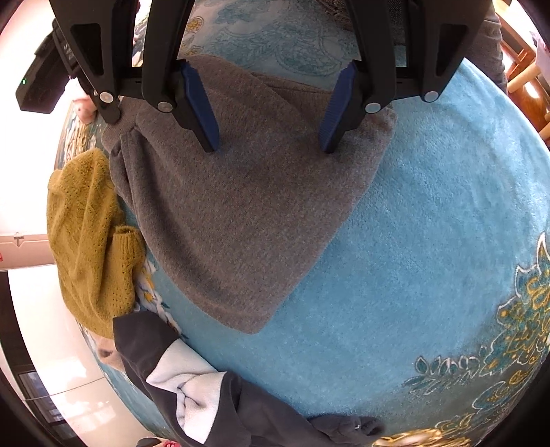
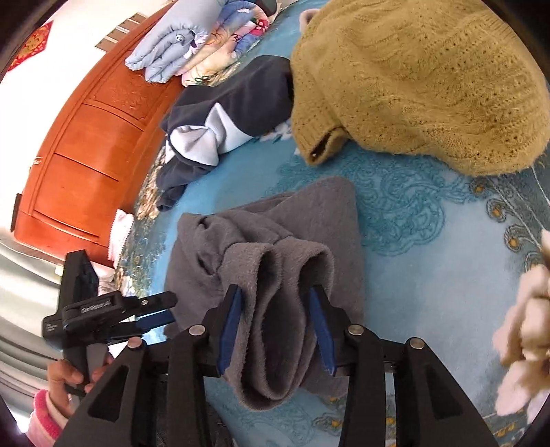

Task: Fold clothes
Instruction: 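Grasp the grey sleeve cuff with the right gripper and fold it over the body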

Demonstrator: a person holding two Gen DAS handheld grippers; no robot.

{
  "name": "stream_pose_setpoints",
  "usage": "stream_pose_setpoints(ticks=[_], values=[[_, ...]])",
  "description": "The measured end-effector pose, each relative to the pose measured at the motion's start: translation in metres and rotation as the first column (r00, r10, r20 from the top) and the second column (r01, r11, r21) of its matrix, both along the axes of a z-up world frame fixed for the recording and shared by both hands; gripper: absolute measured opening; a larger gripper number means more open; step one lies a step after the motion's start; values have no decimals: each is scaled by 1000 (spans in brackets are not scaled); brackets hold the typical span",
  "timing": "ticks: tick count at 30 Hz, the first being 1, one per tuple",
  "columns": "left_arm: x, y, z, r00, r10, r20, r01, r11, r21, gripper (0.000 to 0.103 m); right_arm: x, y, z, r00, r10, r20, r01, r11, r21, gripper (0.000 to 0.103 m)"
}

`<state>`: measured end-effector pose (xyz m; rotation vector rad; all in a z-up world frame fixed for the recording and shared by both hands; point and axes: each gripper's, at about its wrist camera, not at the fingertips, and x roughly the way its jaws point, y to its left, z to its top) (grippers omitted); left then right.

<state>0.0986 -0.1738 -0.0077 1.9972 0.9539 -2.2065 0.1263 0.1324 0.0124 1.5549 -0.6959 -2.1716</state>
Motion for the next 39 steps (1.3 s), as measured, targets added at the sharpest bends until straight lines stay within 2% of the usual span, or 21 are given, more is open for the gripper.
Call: stream_pose_setpoints(ticks=[2, 5, 10, 13, 14, 16, 20, 21, 23, 26, 30, 33, 36, 39], values=[[-2, 1, -1, 1000, 2, 2, -2, 1000, 1, 65, -3, 2, -5, 1000, -4, 7, 4, 1000, -18, 45], [-5, 3, -3, 1000, 6, 5, -6, 1000, 1, 65, -7, 0, -8, 1000, -11, 25, 13, 996, -92, 46], [-9, 6, -5, 1000, 4, 7, -4, 1000, -3, 65, -15, -20, -3, 999, 34, 31, -32, 998, -57, 47], [-12, 7, -6, 1000, 0, 3, 0, 1000, 4, 65, -19, -24, 12, 998, 59, -12, -59, 996, -66, 14], [-13, 8, -6, 1000, -4, 0, 4, 1000, 10, 65, -21, -24, 20, 997, 70, -35, -72, 995, -72, 13], [-15, 10, -6, 1000, -11, -6, 11, 1000, 21, 65, -25, -24, 37, 992, 92, -83, -99, 992, -82, 12], [-18, 17, -2, 995, -64, -75, 70, 994, 85, 65, -34, -20, 72, 972, 142, -186, -162, 982, -96, 12], [-19, 18, -2, 993, -77, -88, 85, 992, 95, 65, -37, -17, 70, 975, 138, -176, -156, 983, -96, 12], [-21, 22, -3, 992, -93, -89, 102, 990, 95, 65, -42, -6, 41, 992, 97, -85, -105, 991, -89, 12], [-23, 16, -7, 993, -99, -61, 105, 990, 96, 65, -48, 9, 2, 999, 39, 36, -36, 996, -76, 12], [-28, 15, -11, 994, -93, -55, 100, 987, 125, 65, -41, 19, -23, 996, 5, 87, 4, 995, -95, 14], [-30, 13, -12, 993, -87, -76, 99, 981, 169, 65, -43, 20, -15, 996, 12, 91, -1, 992, -123, 19], [-29, 12, -1, 984, -93, -153, 118, 979, 164, 65, -40, 26, 3, 999, 35, 37, -29, 988, -151, 22], [-19, 13, 12, 975, -82, -205, 109, 986, 126, 65, -34, 36, 23, 999, 15, -30, -17, 998, -66, 25]])
